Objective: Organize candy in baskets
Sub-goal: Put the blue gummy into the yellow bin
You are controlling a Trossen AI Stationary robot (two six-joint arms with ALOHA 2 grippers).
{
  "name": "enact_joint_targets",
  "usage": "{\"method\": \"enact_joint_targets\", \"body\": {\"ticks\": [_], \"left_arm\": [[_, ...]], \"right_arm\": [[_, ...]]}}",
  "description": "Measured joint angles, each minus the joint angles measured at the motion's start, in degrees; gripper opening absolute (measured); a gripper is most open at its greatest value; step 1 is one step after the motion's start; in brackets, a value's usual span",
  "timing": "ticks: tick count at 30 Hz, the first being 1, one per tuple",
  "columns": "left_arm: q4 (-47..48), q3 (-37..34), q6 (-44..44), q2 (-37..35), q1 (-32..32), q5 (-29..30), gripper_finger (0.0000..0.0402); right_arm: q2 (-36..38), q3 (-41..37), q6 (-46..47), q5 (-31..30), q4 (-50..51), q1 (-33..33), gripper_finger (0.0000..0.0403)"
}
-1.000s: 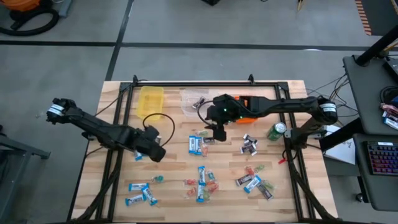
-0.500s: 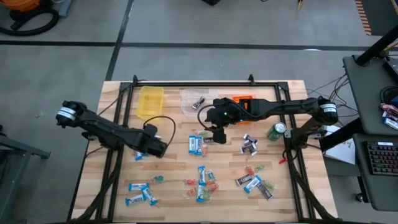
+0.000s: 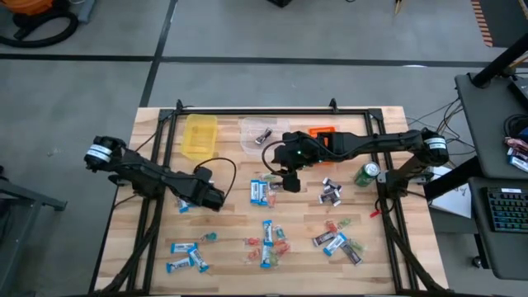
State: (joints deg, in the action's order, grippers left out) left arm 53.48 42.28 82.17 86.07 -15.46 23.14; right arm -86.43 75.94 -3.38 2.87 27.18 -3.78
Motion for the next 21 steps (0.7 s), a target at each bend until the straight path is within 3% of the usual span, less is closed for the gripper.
{"method": "enact_joint_targets", "body": {"ticks": [21], "left_arm": [[-2.7, -2.8, 1.7, 0.9, -0.1, -0.2, 0.0059]], "right_arm": [[0.0, -1.2, 0.5, 0.0, 0.0, 0.6, 0.0176]]}}
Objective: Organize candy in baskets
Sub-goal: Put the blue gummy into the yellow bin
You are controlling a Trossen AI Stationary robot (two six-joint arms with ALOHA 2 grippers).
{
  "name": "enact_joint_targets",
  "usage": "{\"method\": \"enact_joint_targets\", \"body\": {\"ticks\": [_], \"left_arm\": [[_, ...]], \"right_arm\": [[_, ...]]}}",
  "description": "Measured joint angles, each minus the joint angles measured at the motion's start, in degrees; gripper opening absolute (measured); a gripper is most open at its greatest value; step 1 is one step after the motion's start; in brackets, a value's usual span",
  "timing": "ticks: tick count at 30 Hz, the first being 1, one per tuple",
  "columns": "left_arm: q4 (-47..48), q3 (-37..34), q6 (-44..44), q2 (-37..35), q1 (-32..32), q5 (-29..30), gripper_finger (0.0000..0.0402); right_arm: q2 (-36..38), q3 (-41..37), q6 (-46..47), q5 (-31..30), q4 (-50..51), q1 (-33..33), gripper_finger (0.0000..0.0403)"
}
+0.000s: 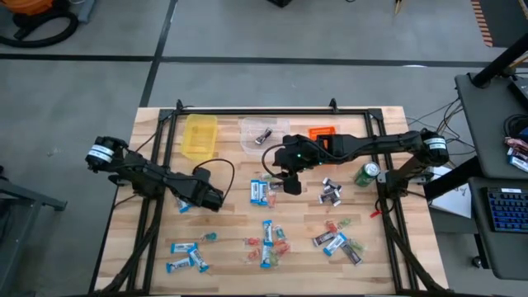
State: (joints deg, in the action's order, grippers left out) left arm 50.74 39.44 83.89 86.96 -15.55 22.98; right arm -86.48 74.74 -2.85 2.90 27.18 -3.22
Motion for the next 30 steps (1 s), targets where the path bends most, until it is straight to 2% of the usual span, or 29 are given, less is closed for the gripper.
{"method": "enact_joint_targets", "body": {"ticks": [4, 11, 16, 20, 24, 30], "left_arm": [[0.2, 0.1, -0.4, -0.1, 0.0, -0.3, 0.0009], [2.2, 2.7, -3.1, -0.8, -0.2, -1.3, 0.0001], [7.5, 7.8, -7.9, -2.7, -0.4, -1.5, 0.0], [11.0, 12.9, -13.3, -6.2, -0.4, -0.9, 0.0], [10.9, 16.6, -20.2, -11.3, -0.4, 3.3, 0.0], [11.3, 17.9, -25.1, -19.8, 1.8, 8.2, 0.0]], "right_arm": [[0.0, 0.0, -0.1, 0.0, 0.0, 0.0, 0.0176], [0.0, 0.0, -0.1, 0.0, 0.0, 0.0, 0.0176], [0.0, 0.0, -0.1, 0.0, 0.4, 0.0, 0.0176], [0.0, 0.0, 1.6, 0.1, 3.7, 0.0, 0.0176], [0.0, 0.0, 3.0, 0.1, 8.4, 0.0, 0.0176], [0.2, 0.0, 5.3, 0.1, 14.3, 0.0, 0.0176]]}}
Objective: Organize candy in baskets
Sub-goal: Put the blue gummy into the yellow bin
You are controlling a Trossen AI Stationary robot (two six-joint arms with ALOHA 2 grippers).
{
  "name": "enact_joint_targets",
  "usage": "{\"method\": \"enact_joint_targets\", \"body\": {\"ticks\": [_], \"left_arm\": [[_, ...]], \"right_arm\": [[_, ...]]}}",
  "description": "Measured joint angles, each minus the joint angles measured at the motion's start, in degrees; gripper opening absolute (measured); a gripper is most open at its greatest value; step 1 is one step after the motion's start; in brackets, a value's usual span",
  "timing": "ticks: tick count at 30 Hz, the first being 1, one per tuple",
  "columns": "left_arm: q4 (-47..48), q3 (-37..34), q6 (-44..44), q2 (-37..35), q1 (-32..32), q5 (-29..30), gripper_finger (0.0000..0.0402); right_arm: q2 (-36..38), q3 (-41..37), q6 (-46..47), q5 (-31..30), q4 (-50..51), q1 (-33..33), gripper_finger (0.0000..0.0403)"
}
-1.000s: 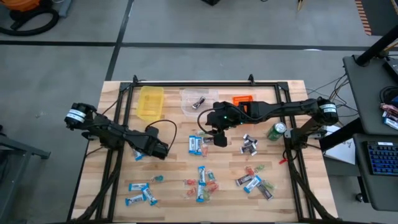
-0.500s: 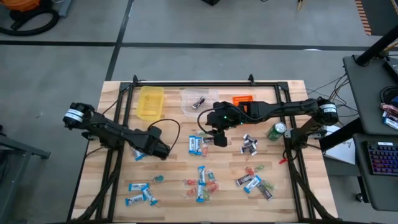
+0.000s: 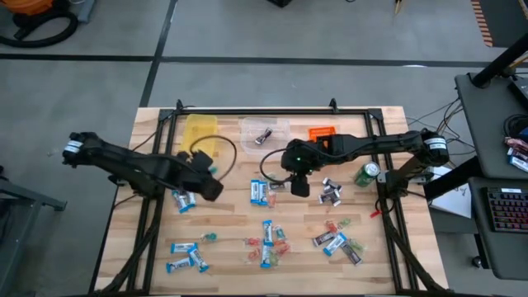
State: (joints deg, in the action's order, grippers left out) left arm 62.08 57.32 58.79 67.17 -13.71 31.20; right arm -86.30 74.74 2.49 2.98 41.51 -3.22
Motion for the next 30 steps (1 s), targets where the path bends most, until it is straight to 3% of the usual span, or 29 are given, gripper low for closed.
{"method": "enact_joint_targets", "body": {"ticks": [6, 12, 24, 30], "left_arm": [[4.8, -0.5, 0.2, -4.5, 5.3, 6.8, 0.0], [5.9, -0.8, -6.2, -4.7, 15.9, 7.4, 0.0], [-2.2, -0.9, -24.7, 2.0, 35.2, 8.3, 0.0], [-3.7, -0.9, -27.4, 6.8, 39.6, 7.0, 0.0009]], "right_arm": [[0.0, 0.0, 4.1, 0.0, 5.9, 0.9, 0.0176], [0.9, 0.0, 8.1, 0.0, 12.2, 3.1, 0.0176], [5.7, 0.0, 17.0, 0.0, 16.6, 9.1, 0.0176], [8.4, 0.0, 22.8, 0.0, 16.9, 12.6, 0.0176]]}}
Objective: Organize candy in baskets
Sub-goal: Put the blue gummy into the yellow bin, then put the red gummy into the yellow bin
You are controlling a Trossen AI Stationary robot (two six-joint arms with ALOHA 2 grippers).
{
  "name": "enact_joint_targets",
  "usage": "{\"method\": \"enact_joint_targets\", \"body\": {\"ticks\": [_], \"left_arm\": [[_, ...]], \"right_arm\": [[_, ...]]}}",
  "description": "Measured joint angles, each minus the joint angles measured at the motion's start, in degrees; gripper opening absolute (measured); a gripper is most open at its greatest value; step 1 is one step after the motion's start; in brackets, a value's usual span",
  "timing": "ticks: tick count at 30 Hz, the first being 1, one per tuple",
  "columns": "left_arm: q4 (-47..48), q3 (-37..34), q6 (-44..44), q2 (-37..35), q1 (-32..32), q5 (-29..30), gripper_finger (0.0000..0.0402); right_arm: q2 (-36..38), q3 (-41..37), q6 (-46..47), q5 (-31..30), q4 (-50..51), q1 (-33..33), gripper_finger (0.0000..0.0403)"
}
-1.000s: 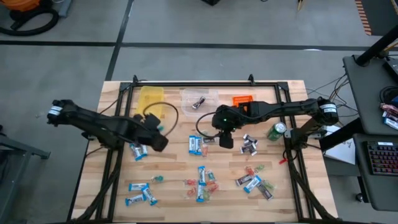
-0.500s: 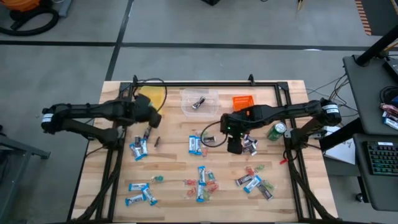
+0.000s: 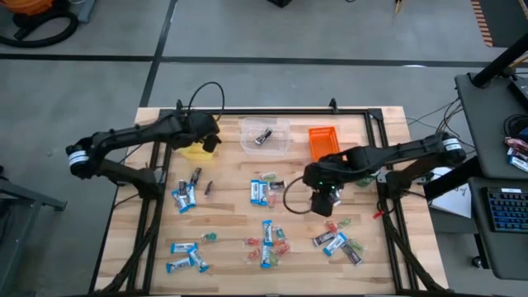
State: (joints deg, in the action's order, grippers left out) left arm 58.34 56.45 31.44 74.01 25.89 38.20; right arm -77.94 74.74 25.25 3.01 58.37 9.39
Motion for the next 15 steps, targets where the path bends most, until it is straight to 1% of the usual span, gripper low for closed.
{"method": "enact_joint_targets", "body": {"ticks": [3, 10, 12, 15], "left_arm": [[-0.4, 0.0, -1.8, 2.2, 0.1, 0.1, 0.0029], [-1.7, 0.0, -3.3, 5.8, 0.1, 0.2, 0.0091], [-1.7, 0.0, -3.3, 5.7, -0.5, -0.7, 0.0102], [-2.2, 0.0, -3.3, 4.6, -3.0, -3.7, 0.011]], "right_arm": [[0.8, 0.0, 2.6, -0.1, -0.1, 1.4, 0.0176], [1.0, -0.6, 6.7, -3.0, -0.1, 5.4, 0.0176], [1.0, -1.2, 8.5, -3.4, -0.2, 6.4, 0.0176], [1.0, -3.0, 12.2, -5.2, -0.3, 8.0, 0.0176]]}}
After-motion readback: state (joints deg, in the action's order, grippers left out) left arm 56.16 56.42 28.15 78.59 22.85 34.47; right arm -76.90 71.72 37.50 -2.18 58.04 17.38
